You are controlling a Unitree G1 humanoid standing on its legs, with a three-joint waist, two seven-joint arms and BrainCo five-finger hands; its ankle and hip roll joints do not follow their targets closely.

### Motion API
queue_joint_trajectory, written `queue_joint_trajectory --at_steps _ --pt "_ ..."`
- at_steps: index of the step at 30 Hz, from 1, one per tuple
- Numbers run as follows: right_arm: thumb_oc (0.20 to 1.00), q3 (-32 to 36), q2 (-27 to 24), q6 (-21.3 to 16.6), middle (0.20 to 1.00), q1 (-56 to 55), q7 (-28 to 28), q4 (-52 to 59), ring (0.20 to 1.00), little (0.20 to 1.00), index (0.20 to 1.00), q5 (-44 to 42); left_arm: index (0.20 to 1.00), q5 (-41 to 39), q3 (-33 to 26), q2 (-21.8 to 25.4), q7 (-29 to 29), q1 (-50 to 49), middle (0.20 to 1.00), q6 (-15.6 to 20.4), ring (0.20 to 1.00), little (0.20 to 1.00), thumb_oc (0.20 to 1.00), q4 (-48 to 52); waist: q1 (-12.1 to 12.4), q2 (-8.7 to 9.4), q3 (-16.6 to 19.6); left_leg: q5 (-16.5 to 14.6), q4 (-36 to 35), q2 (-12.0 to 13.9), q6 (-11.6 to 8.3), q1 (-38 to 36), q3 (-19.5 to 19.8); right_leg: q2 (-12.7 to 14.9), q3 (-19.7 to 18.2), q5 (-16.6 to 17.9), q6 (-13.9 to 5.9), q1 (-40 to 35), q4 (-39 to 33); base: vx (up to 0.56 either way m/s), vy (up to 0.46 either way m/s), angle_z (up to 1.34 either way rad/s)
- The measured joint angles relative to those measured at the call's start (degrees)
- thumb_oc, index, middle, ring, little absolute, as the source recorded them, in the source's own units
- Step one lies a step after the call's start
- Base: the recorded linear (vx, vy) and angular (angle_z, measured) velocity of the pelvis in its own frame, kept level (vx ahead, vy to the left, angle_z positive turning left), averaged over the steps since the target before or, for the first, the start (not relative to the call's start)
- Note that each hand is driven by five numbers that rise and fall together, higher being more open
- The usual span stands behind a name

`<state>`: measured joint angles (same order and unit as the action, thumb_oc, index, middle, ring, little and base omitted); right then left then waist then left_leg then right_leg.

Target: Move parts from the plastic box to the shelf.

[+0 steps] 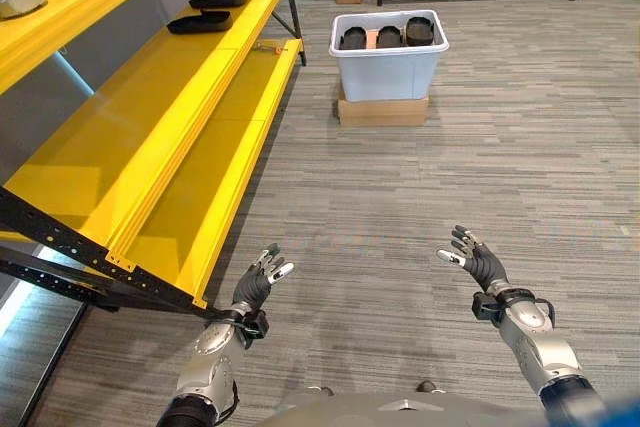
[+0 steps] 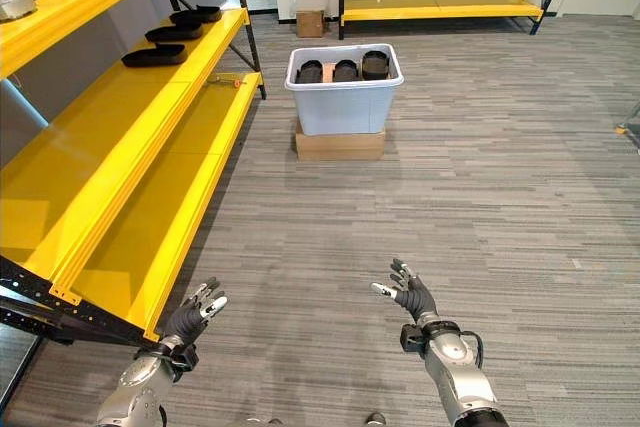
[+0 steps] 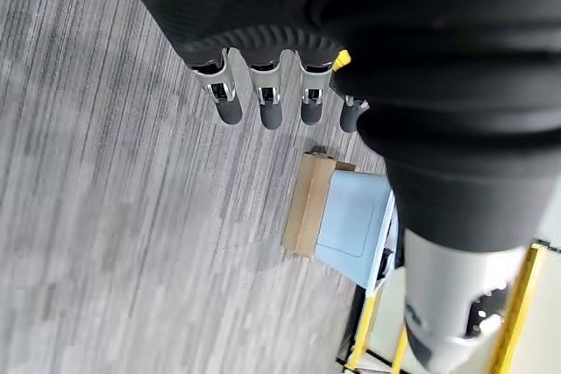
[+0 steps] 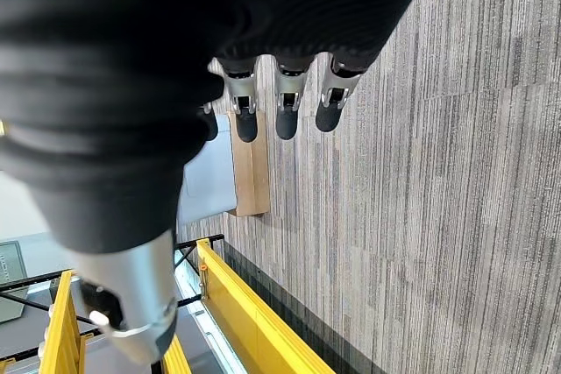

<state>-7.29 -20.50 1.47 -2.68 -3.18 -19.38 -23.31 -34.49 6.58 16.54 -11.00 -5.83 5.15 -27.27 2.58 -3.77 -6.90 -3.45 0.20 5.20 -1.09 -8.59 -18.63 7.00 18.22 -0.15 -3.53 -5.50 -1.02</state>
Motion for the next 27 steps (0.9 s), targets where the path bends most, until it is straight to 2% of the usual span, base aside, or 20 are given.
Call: queue_joint_trajectory --at_steps 3,8,15,19,24,27 --pt "1.000 -0.02 0.00 -0.42 1.000 0.00 0.05 0.00 1.000 1.000 1.000 -0.01 1.000 -0.96 0.00 -0.02 -0.04 0.01 1.000 -0.15 1.000 1.000 1.000 0.00 -0.06 0.25 -0.16 -0.01 -0.08 0.00 0.01 -0.28 -0.21 -0.01 -0.14 -0.16 -0.28 -0.11 0.06 0.02 0.040 -0.03" --pt "1.000 -0.05 0.00 -0.46 1.000 -0.01 -1.76 0.00 1.000 1.000 1.000 -0.01 1.000 -1.05 0.01 -0.04 -0.61 0.05 1.000 -2.81 1.000 1.000 1.000 0.00 -0.08 0.44 -0.27 -0.01 -0.09 -0.03 0.01 -0.34 -0.54 0.02 -0.33 -0.12 -0.27 0.14 0.37 0.01 0.037 -0.03" --pt "1.000 -0.06 -0.01 -1.74 1.000 0.01 -3.17 0.00 1.000 1.000 1.000 -0.02 1.000 -1.16 0.09 0.01 -4.21 0.10 1.000 -5.05 1.000 1.000 1.000 -0.13 -0.30 0.97 -0.58 -0.15 -0.13 -0.55 0.20 -0.43 -1.33 0.52 -1.68 0.16 0.04 1.06 1.99 0.03 0.126 -0.08" --pt "1.000 -0.10 0.04 -3.07 1.000 0.97 -0.40 0.02 1.000 1.000 1.000 -0.01 1.000 -1.19 0.23 0.04 -7.02 0.32 1.000 -5.79 1.000 1.000 1.000 -1.74 -1.29 1.13 -0.54 -0.64 -0.11 -1.71 0.96 -0.97 -1.34 1.52 -2.25 -0.38 -0.77 1.66 4.22 0.02 0.216 -0.02" --pt "1.000 -0.09 0.28 -2.97 1.000 1.30 3.73 0.02 1.000 1.000 1.000 -0.03 1.000 -0.92 0.68 0.37 -8.89 0.98 1.000 -6.00 1.000 1.000 1.000 -3.58 -1.72 1.60 -0.58 -1.05 0.13 -3.26 1.95 -0.44 -1.92 3.41 -3.06 -1.00 -1.62 3.71 7.71 -0.01 0.182 -0.05" --pt "1.000 -0.14 0.37 -2.32 1.000 1.63 6.41 0.02 1.000 1.000 1.000 -0.04 1.000 -0.93 0.79 0.57 -10.06 1.63 1.000 -6.10 1.000 1.000 1.000 -5.00 -1.83 2.36 -0.76 -1.28 0.23 -3.98 2.80 -0.43 -2.90 4.93 -3.14 -1.32 -2.15 6.25 12.34 0.02 0.134 -0.10"
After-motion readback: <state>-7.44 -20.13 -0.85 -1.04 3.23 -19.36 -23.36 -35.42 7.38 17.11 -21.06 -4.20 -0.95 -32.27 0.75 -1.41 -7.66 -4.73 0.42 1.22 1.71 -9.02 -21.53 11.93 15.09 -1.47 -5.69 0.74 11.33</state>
